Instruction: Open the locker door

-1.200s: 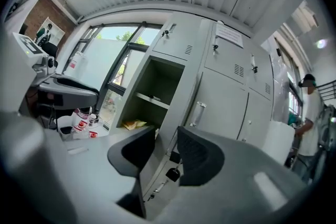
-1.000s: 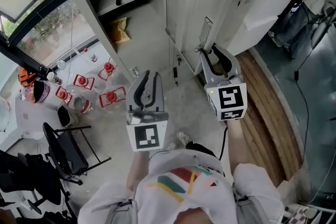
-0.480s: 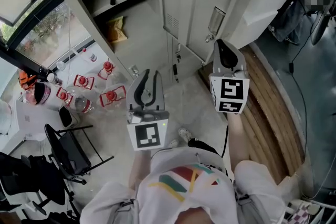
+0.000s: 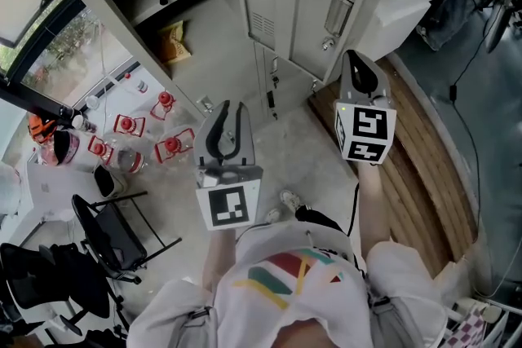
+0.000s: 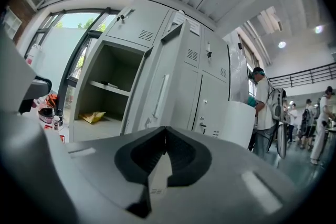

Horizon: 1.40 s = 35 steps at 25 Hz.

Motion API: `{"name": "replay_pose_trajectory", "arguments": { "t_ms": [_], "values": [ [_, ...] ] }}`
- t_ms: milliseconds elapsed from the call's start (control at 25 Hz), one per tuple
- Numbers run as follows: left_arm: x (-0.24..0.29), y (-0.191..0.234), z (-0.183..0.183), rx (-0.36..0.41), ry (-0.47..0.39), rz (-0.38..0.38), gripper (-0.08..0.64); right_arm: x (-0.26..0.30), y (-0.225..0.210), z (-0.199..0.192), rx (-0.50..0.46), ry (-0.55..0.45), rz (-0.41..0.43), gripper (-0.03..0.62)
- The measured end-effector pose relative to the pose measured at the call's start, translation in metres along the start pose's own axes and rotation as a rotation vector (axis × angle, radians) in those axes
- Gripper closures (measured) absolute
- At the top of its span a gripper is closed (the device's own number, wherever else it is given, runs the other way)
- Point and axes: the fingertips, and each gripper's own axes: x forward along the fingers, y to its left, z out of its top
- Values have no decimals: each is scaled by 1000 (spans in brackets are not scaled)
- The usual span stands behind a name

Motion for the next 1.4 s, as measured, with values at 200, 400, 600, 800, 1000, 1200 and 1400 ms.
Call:
{"name": "replay_pose_trajectory", "arguments": {
  "t_ms": [200, 400, 600, 800, 1000, 1200, 1400],
  "values": [
    [4, -3, 0, 0, -4, -7, 499, -3, 4, 0, -13, -10, 10, 588],
    [2, -4, 1, 0, -6, -2, 499, -9, 8, 4, -11, -20, 26, 588],
    [1, 0, 1, -2, -3, 6, 499, -12, 15, 11, -10, -29, 42, 588],
    [0, -1, 2, -4, -9, 8, 499, -13, 16, 14, -16, -34, 49, 588],
    [-1, -3, 5, -6, -19, 10, 499, -15, 16, 20, -10, -45, 52, 588],
    [-3, 0, 6, -8, -18, 22, 499, -14, 15, 20, -17, -47, 53, 588],
    [-4, 4, 4, -7, -10, 36, 499, -12, 17, 17, -16, -41, 55, 588]
  ]
}}
